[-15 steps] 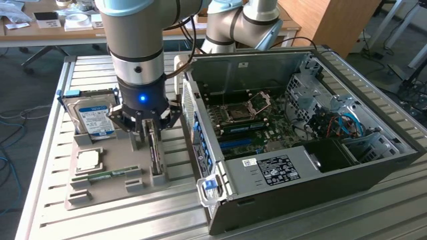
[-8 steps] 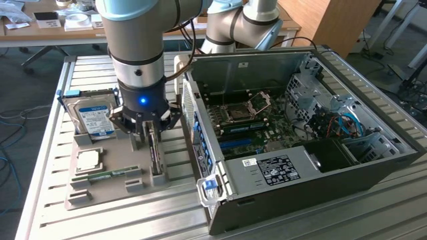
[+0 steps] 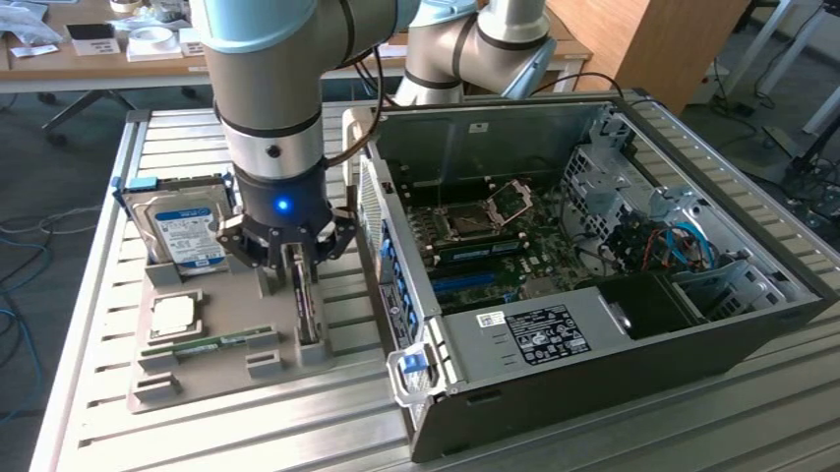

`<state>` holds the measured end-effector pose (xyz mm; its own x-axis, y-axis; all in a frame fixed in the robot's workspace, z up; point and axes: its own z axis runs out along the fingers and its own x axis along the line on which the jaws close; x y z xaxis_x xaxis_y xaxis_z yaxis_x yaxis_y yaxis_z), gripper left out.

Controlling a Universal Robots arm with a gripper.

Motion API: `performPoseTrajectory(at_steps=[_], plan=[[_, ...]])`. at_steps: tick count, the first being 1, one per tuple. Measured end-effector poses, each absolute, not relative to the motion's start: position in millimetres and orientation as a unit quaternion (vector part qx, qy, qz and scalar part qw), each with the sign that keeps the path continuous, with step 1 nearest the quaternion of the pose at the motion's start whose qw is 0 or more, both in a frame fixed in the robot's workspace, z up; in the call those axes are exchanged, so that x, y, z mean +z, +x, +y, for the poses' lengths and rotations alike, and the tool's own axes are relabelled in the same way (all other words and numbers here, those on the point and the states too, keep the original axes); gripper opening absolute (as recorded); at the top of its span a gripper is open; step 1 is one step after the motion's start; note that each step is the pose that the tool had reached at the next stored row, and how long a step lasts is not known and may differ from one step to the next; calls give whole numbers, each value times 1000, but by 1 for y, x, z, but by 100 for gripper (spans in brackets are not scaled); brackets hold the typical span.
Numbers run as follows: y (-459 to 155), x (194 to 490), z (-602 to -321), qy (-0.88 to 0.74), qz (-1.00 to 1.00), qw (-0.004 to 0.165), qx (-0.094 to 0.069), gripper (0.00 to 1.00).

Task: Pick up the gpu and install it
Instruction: 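Pick up the gpu and move the gpu toward the slot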

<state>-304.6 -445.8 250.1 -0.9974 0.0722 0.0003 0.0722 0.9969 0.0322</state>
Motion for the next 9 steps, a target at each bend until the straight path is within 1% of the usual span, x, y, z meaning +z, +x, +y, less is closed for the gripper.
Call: performPoseTrajectory(at_steps=[9], plan=[[-305, 245, -446, 36, 999, 0, 16, 42]])
